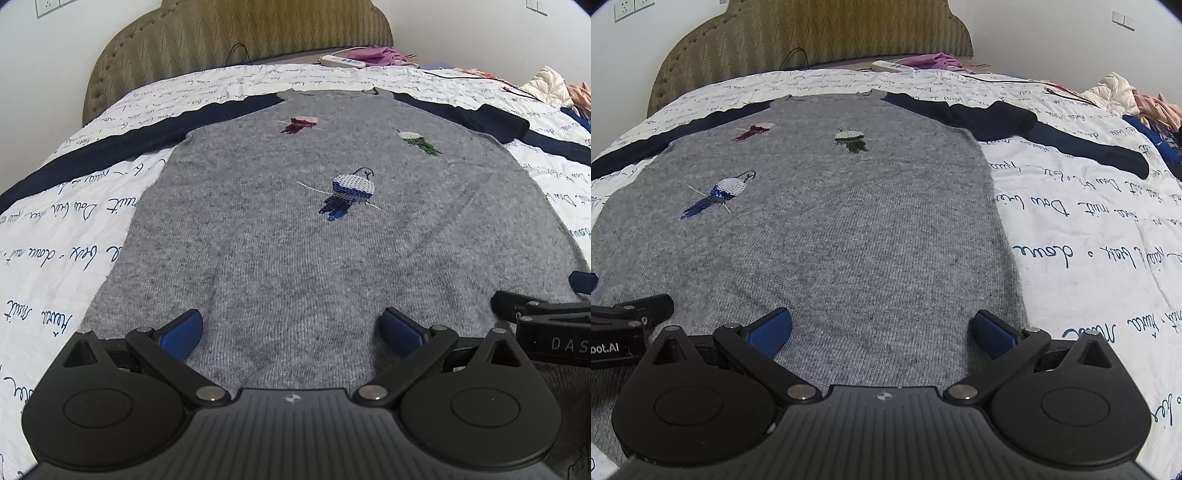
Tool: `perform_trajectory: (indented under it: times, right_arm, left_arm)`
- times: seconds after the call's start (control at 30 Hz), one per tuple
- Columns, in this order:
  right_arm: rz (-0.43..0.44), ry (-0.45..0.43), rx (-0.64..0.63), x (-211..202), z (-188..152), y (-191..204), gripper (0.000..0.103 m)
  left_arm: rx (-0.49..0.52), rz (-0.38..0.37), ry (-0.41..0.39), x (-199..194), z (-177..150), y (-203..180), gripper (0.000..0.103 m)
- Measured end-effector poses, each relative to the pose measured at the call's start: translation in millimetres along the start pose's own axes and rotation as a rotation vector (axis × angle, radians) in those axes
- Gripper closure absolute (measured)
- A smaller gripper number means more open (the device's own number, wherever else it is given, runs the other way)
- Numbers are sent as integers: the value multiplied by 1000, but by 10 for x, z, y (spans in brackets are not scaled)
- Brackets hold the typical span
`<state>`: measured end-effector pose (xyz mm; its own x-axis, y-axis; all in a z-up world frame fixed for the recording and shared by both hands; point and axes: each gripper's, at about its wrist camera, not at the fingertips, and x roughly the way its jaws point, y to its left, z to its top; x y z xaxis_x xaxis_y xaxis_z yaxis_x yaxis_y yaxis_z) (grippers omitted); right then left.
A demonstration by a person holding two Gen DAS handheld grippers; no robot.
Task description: Fold small clothes
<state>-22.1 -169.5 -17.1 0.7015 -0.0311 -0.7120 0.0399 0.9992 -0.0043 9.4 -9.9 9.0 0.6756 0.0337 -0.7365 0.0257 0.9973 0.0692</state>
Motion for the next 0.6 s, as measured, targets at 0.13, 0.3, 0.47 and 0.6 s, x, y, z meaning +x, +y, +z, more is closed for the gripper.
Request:
perform_trajectory:
  times: [0.13, 0.3, 0.47, 0.6]
  right_arm:
    - [7, 12, -4, 7, 32, -10, 0]
    - [6, 5, -19, 7, 31, -2, 0]
    - [10, 13, -20, -5, 52, -10, 1]
    - [20, 28, -11, -14, 86, -33, 1]
  left_arm:
    - [4, 7, -5, 3, 19, -11, 0]
    - [5, 9, -1, 6, 22, -23, 0]
    - [10, 7, 4, -21, 54, -36, 0]
    - [11, -3, -12, -78, 80, -45, 0]
